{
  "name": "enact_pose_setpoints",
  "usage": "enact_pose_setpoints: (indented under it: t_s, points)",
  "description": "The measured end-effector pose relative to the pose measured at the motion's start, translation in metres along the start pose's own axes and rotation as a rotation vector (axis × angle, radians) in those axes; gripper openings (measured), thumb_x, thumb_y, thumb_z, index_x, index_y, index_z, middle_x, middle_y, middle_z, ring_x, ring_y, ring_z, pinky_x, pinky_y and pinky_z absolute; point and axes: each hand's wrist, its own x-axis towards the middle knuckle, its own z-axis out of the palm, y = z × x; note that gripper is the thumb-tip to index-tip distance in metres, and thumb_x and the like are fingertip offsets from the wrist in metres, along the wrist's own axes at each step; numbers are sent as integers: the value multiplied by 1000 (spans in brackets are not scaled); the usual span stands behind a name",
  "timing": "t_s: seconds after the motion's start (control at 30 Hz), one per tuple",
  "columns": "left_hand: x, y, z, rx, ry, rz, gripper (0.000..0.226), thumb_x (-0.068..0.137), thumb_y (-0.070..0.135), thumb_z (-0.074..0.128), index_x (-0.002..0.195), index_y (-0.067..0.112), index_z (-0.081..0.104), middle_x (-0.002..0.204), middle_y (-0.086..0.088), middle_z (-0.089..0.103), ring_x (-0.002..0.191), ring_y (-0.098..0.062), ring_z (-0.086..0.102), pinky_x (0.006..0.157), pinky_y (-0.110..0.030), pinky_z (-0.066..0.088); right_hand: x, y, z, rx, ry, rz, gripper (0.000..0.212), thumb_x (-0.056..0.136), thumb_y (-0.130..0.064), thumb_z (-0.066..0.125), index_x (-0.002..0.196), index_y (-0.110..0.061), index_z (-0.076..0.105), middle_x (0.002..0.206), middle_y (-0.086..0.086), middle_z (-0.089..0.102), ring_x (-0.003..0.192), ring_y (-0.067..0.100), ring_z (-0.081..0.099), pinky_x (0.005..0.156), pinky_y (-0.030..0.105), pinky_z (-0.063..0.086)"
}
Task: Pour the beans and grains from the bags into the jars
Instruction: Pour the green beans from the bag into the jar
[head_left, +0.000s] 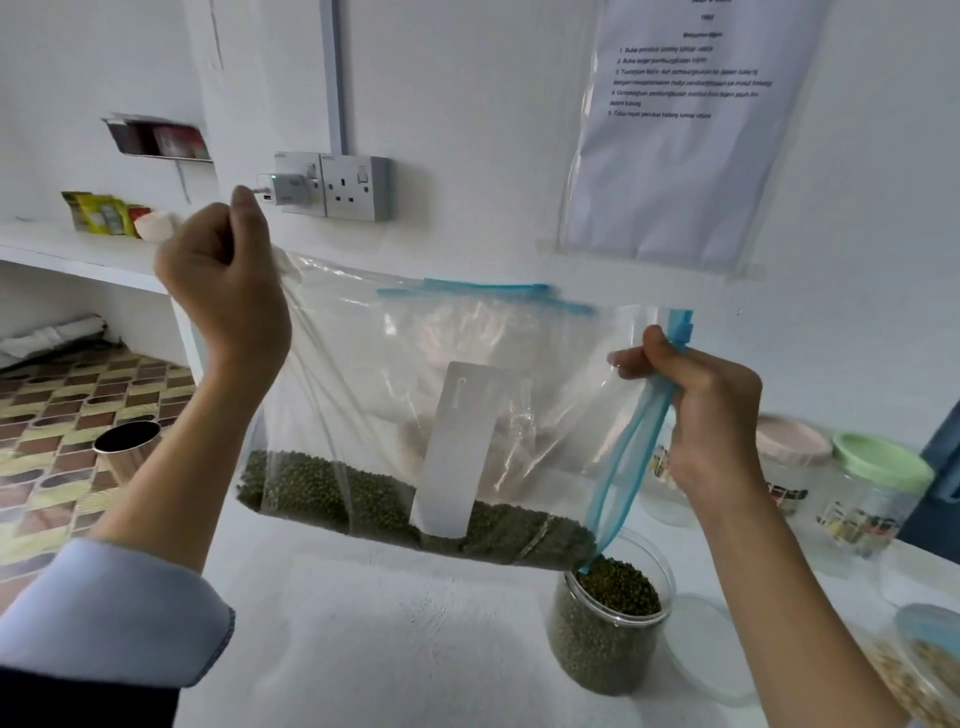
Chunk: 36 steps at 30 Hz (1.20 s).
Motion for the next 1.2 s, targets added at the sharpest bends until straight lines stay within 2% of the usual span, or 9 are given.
enact_pose_setpoints:
  t_s: [0.2,0.3,0.37,0.47,0.57,0.63,0.77,0.9,1.2]
  points:
    - [-4,0,-1,2,0,-9,56,93,24,50,49,-10,39,43,-25,36,39,-41,31,40,-42,20,4,0,-3,-18,-10,21,27,86,-19,67,61,-15,74,70,-1,74,78,16,65,95,31,45]
    - [-8,3,2,-3,-1,-9,54,92,22,50,47,-4,38,41,-18,31,39,-37,28,41,-40,18,4,-1,-5,-13,32,5,21,87,-18,66,67,-11,70,65,-4,72,67,9,62,84,24,46]
    - [-9,3,3,-26,-13,-14,51,92,22,51,47,6,32,42,-9,25,40,-31,23,42,-36,16,3,-2,-5,-47,21,-6,22,87,-19,67,66,-13,71,65,-4,72,69,10,64,82,22,45]
    - [-11,1,5,-41,-19,-49,53,91,23,51,47,2,32,42,-11,21,40,-33,23,42,-37,16,1,-2,-11,-66,74,-58,23,87,-21,67,65,-15,71,65,-5,72,73,10,65,79,18,43]
    - [-11,1,9,-35,-31,-43,50,92,23,51,48,16,28,39,7,25,42,-25,21,43,-35,16,-3,-5,-13,-100,3,-79,22,88,-22,66,69,-13,72,67,-6,73,74,5,66,79,7,43]
    - [-10,2,10,-39,-23,-34,49,92,24,51,50,17,26,42,2,26,41,-30,23,42,-36,18,-3,-6,-16,-74,37,-104,21,88,-21,66,70,-12,72,67,-7,72,74,2,66,77,3,41]
    - [-10,5,12,-33,-22,-50,50,92,25,50,51,13,24,45,-15,26,41,-38,26,40,-42,20,-7,-5,-16,-51,43,-90,22,87,-21,66,69,-11,72,68,-5,73,78,4,67,89,15,41]
    - [-7,6,15,-41,-17,-29,50,91,24,50,50,11,23,44,-4,24,42,-37,23,42,-40,16,-10,-3,-13,-19,81,-80,24,88,-20,65,66,-12,71,65,-4,72,73,4,66,87,20,42]
    - [-2,6,11,-32,-11,16,49,91,20,50,49,18,24,39,7,24,43,-13,18,47,-24,15,-5,2,-7,-5,74,-61,26,87,-20,67,62,-17,73,68,-2,73,81,13,67,86,23,41]
